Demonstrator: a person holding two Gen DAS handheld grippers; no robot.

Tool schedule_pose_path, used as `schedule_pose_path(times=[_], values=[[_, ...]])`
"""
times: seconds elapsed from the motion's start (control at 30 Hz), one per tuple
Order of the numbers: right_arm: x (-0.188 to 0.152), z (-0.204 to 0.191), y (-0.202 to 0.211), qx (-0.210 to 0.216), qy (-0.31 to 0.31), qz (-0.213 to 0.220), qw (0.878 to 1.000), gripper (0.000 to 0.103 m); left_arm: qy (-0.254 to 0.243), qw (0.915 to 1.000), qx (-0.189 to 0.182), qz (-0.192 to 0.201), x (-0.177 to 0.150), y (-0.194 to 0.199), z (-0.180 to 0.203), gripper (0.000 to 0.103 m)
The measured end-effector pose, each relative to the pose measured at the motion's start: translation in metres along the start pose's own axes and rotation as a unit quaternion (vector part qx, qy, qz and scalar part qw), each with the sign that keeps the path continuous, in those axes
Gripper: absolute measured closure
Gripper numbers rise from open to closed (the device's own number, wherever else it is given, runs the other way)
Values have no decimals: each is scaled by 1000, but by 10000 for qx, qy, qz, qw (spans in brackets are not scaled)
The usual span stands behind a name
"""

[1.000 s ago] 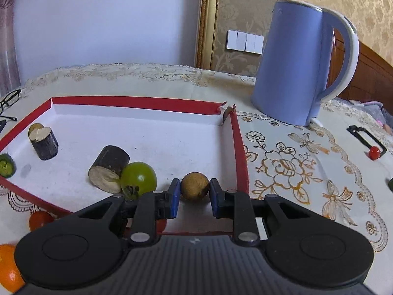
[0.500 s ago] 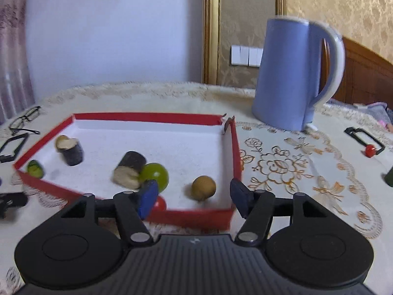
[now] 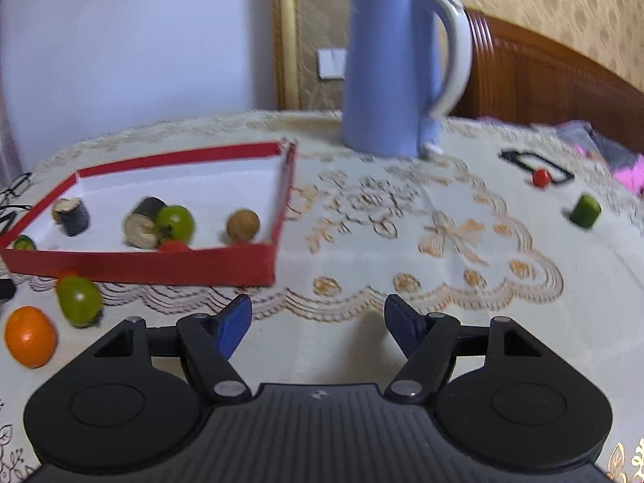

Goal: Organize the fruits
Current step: 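Move the left gripper toward the orange on the table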

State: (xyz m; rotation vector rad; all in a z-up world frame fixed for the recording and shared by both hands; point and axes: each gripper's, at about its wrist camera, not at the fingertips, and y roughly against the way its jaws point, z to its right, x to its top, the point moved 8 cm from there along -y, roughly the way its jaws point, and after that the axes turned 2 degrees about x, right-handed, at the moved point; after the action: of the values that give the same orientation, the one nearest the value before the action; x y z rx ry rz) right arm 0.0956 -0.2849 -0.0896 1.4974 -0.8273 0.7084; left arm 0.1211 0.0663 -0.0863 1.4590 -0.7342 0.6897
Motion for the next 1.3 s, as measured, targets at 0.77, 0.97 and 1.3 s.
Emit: schedule_pose_path(times=[0.77,0.97,1.3], values=[[-6,0,-8,-111,72,-235,9996,5,-1080,9891,-967,262,-15,55,123,0],[-6,0,-8,-110,72,-236,9996,5,-1108,9903,-833,106,-25,44,129,18],[-6,1,-8,-114,75,-236,9996,5,-995,9906,-927,153,-26,45,127,29]])
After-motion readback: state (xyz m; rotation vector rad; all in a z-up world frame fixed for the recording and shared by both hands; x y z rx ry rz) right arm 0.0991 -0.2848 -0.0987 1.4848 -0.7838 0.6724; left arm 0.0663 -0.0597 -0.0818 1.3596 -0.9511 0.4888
